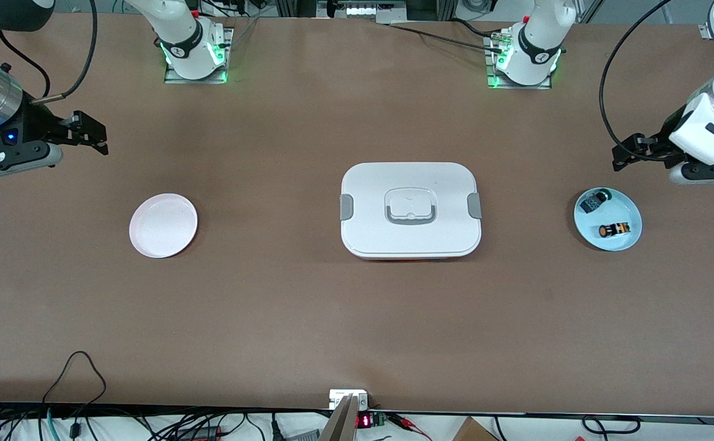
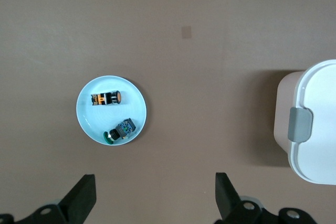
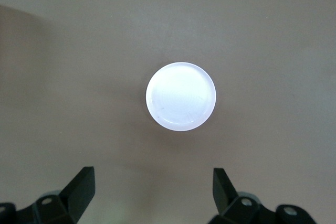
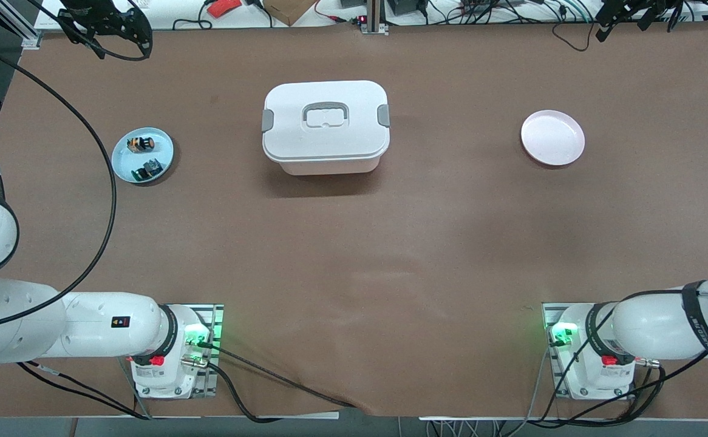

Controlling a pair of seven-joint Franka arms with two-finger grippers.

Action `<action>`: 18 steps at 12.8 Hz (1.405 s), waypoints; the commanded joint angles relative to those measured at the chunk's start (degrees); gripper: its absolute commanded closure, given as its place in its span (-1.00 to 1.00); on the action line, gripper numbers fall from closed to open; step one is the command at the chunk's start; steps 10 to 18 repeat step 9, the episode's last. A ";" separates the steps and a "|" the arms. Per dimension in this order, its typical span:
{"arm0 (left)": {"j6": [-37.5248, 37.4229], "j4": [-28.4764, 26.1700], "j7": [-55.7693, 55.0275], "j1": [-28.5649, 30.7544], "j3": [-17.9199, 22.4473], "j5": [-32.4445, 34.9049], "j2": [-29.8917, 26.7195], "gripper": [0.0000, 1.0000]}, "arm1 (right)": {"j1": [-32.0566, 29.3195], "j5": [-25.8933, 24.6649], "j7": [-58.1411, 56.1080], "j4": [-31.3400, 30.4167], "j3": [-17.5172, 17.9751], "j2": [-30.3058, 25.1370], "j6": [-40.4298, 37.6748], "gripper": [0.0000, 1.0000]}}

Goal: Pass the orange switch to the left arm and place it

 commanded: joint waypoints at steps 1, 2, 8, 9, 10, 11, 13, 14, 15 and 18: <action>-1.02 2.65 0.15 0.75 -0.75 -0.88 1.62 -1.00 | 0.00 -0.38 0.69 0.83 0.04 0.00 -0.51 -1.00; -1.02 2.74 0.06 0.75 -0.75 -0.88 1.62 -1.00 | 0.00 -0.46 0.69 0.83 0.04 0.00 -0.51 -1.00; -1.90 2.92 0.41 0.66 -0.75 -3.76 1.80 -1.00 | 0.00 -0.38 0.78 0.83 0.04 0.00 -0.60 -1.00; -1.90 2.92 0.59 0.75 -0.75 -3.78 1.80 -1.00 | 0.09 -0.29 0.78 0.92 0.04 0.00 -0.60 -1.00; -1.90 2.92 0.59 0.75 -0.75 -3.78 1.80 -1.00 | 0.09 -0.29 0.78 0.92 0.04 0.00 -0.60 -1.00; -1.90 2.92 0.59 0.75 -0.75 -3.78 1.80 -1.00 | 0.09 -0.29 0.78 0.92 0.04 0.00 -0.60 -1.00; -1.90 2.92 0.59 0.75 -0.75 -3.78 1.80 -1.00 | 0.09 -0.29 0.78 0.92 0.04 0.00 -0.60 -1.00; -1.90 2.92 0.59 0.75 -0.75 -3.78 1.80 -1.00 | 0.09 -0.29 0.78 0.92 0.04 0.00 -0.60 -1.00; -1.90 2.92 0.59 0.75 -0.75 -3.78 1.80 -1.00 | 0.09 -0.29 0.78 0.92 0.04 0.00 -0.60 -1.00; -1.90 2.92 0.59 0.75 -0.75 -3.78 1.80 -1.00 | 0.09 -0.29 0.78 0.92 0.04 0.00 -0.60 -1.00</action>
